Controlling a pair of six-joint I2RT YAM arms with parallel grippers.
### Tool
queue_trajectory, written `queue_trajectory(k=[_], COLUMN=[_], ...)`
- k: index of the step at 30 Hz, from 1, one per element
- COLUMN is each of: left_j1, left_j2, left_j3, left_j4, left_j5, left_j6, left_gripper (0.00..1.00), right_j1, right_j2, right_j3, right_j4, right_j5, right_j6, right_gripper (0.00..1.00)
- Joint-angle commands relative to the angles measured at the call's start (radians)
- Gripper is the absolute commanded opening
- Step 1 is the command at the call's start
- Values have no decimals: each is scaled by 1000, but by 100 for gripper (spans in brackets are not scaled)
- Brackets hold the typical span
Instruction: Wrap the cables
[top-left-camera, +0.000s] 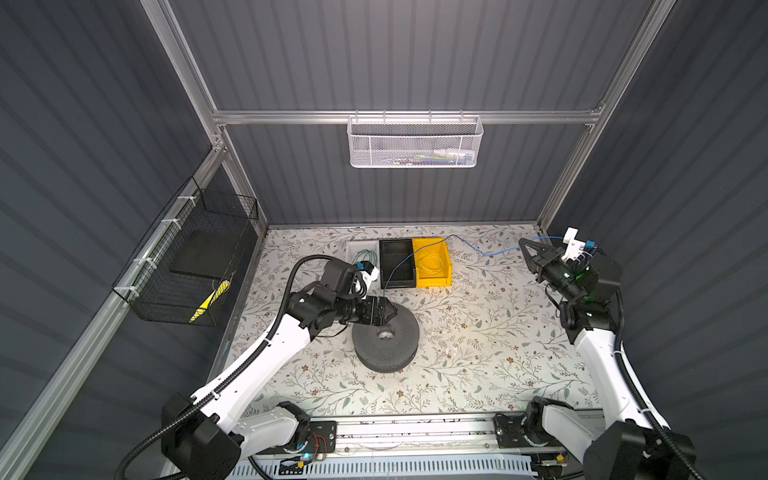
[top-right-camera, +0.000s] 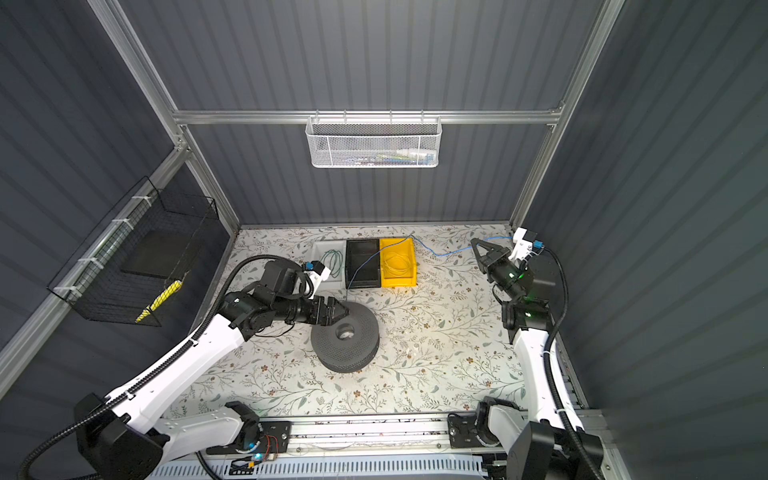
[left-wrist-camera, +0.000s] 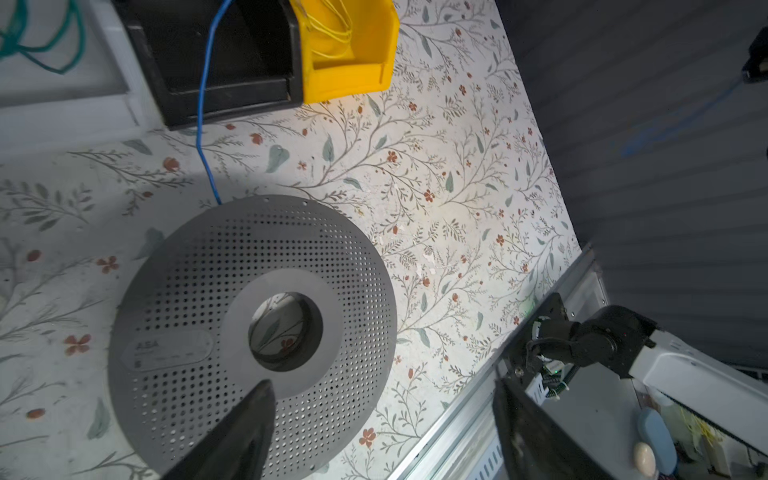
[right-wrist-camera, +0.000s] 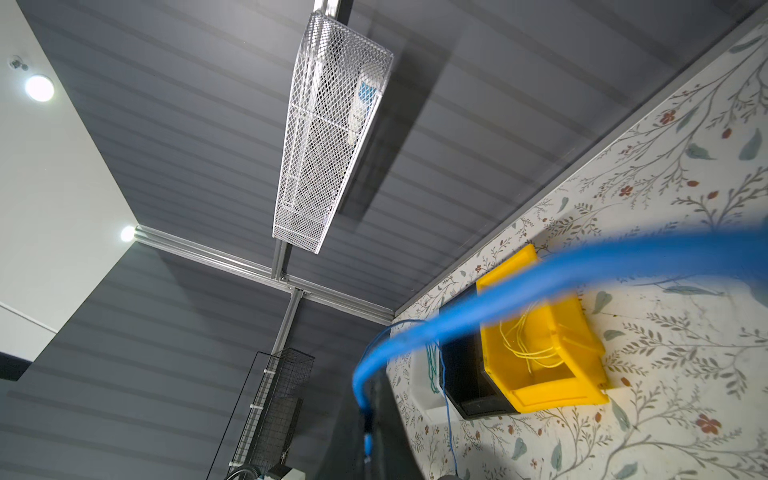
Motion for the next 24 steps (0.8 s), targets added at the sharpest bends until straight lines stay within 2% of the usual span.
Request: queue_trajectory(k=[1,4,9,11,13,17,20,24], left_j1=[0,0,0,0,1,12,41,57], left_j2=[-7,68,225,276,321,386,450,515], left_j3=[-32,-28,32,69,93,123,157,184], left_j4=[37,98,151,131,118,119,111,130], left_j5=[-137,-147,-144,-136,-126,-201,-197,-176], left_j6=[-8,49,146,170,181,176,174,177], left_gripper=[84,81,64,61,61,61,55,54], right_j1=[-6,-7,-6,-7,-6,-6,-7,-7], right_j2=[-15,-21,-28,-36,-44,-49,-44,-41], right_j3=[1,16,33,28,19,5,9,19], right_j4=[27,18,-1,-6,-8,-5,-3,-5], right_j5=[6,4,-12,-13,-11,-9,-13,-21], right_j6=[3,3,3,2,2,3,3,3], right_gripper=[0,0,0,0,0,0,0,0])
